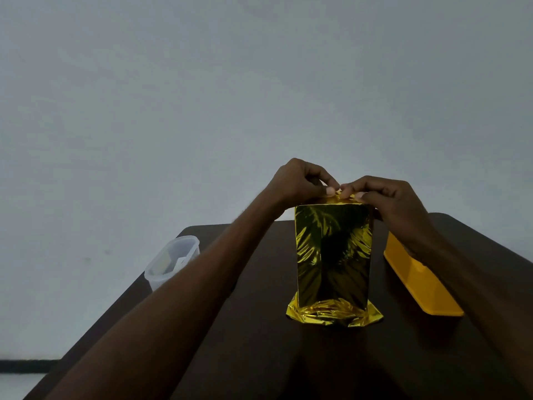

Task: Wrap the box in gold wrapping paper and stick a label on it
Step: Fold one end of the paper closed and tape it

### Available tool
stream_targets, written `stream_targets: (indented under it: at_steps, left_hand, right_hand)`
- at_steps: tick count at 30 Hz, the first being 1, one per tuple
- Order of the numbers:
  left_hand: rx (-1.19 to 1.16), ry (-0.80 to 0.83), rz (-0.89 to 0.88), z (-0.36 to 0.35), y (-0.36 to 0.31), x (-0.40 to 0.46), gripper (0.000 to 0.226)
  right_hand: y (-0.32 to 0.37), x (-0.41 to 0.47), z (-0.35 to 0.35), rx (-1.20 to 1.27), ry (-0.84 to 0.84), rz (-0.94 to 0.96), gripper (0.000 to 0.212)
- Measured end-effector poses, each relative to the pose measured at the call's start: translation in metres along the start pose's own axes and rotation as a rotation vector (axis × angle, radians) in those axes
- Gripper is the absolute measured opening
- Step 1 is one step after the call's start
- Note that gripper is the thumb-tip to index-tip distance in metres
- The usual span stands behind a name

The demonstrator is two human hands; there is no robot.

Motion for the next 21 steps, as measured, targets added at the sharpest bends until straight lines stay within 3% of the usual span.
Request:
stream_targets:
  at_steps: [7,12,16,18,21]
  left_hand:
    - [-0.170,0.000,0.152,-0.002,0.009,-0.002,0.018]
    - [-0.063,-0.176,0.100,0.002,0.016,0.001,0.017]
    - [0.186,-0.307,-0.116,0.017,-0.002,-0.010,0.028]
    - [0.278,-0.278,-0.250,0.013,-0.013,-0.027,0.025]
    - [0.455,-0.182,-0.397,-0.003,-0.009,-0.052,0.041]
  right_hand:
    - [-0.004,-0.003,-0.004,-0.080,-0.065,0.043,0.028]
    - [-0.002,-0.003,-0.005,-0.066,-0.078,0.026,0.030]
    - [0.001,-0.005,-0.004,-0.059,-0.089,0.033,0.031]
    - [0.001,-0.005,-0.005,-0.068,-0.088,0.038,0.031]
    - [0.000,-0.003,-0.005,-0.082,-0.086,0.041,0.029]
Point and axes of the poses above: each hand's wrist, its own x-axis towards the middle knuckle, its own z-axis out of the back of the hand, y = z × x, the point moved 1 cm from there along x, towards the middle knuckle, and after that the axes turned 14 degrees about -y, right-handed, at the moved point
